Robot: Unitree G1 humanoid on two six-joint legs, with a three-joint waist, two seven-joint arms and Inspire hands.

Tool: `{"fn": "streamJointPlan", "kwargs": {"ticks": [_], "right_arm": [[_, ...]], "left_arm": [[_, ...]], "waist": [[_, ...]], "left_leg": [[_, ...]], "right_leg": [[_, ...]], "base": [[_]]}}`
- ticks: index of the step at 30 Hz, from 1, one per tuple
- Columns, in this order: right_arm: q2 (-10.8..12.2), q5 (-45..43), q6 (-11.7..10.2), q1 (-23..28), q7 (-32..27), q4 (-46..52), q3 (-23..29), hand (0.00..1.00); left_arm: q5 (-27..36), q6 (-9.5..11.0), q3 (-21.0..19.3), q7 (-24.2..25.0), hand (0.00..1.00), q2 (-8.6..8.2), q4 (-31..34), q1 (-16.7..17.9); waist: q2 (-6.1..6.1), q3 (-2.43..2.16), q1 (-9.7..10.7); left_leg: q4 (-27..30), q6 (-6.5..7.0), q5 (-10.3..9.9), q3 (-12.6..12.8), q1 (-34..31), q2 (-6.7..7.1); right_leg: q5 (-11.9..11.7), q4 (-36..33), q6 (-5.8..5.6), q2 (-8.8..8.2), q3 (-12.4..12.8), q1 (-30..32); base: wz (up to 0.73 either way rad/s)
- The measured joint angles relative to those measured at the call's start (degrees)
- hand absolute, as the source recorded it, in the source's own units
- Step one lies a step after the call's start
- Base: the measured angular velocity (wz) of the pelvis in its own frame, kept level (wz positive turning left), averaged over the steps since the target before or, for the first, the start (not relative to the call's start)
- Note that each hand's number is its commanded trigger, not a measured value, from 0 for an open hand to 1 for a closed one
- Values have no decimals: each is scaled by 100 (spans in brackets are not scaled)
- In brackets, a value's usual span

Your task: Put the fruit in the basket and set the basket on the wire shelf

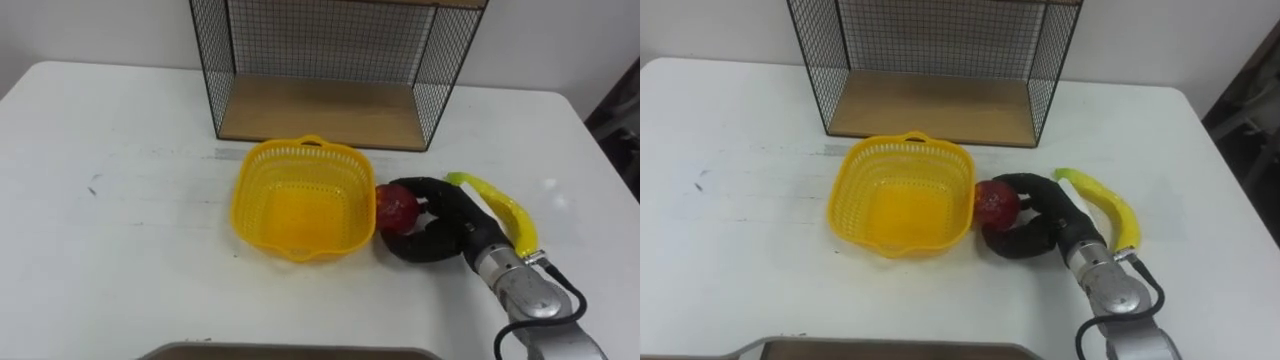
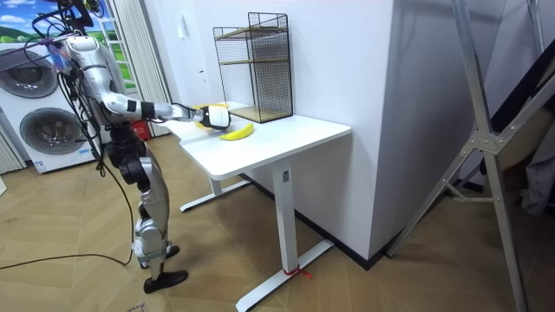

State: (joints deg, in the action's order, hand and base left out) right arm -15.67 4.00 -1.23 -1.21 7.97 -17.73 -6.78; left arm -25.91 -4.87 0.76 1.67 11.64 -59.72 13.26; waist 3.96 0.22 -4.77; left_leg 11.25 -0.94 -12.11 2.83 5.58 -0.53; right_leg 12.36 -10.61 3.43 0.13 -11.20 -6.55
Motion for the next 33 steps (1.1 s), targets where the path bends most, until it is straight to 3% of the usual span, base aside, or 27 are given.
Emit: {"fn": "streamJointPlan", "kwargs": {"ticks": [6,15,33], "right_arm": [[216,941,-6,18,-199,-245,19,100],[224,2080,-44,73,-321,-417,49,100],[229,1705,-62,49,-623,-257,52,100]], "left_arm": [[-3,-8,-10,0,0,-55,-30,33],[1,-3,-55,-113,0,-187,-55,135],[-10,16,-47,-150,0,-194,-61,122]], "waist": [[-22,11,135],[-72,-15,158],[-75,-17,135]], "left_leg": [[9,0,0,-68,3,6],[19,0,0,-58,6,17],[18,1,1,-33,1,13]], "right_leg": [[0,19,-1,-1,-51,-52],[-23,93,-18,2,-66,-96],[-30,68,-19,6,-16,-15]], "base": [[5],[2],[0]]}}
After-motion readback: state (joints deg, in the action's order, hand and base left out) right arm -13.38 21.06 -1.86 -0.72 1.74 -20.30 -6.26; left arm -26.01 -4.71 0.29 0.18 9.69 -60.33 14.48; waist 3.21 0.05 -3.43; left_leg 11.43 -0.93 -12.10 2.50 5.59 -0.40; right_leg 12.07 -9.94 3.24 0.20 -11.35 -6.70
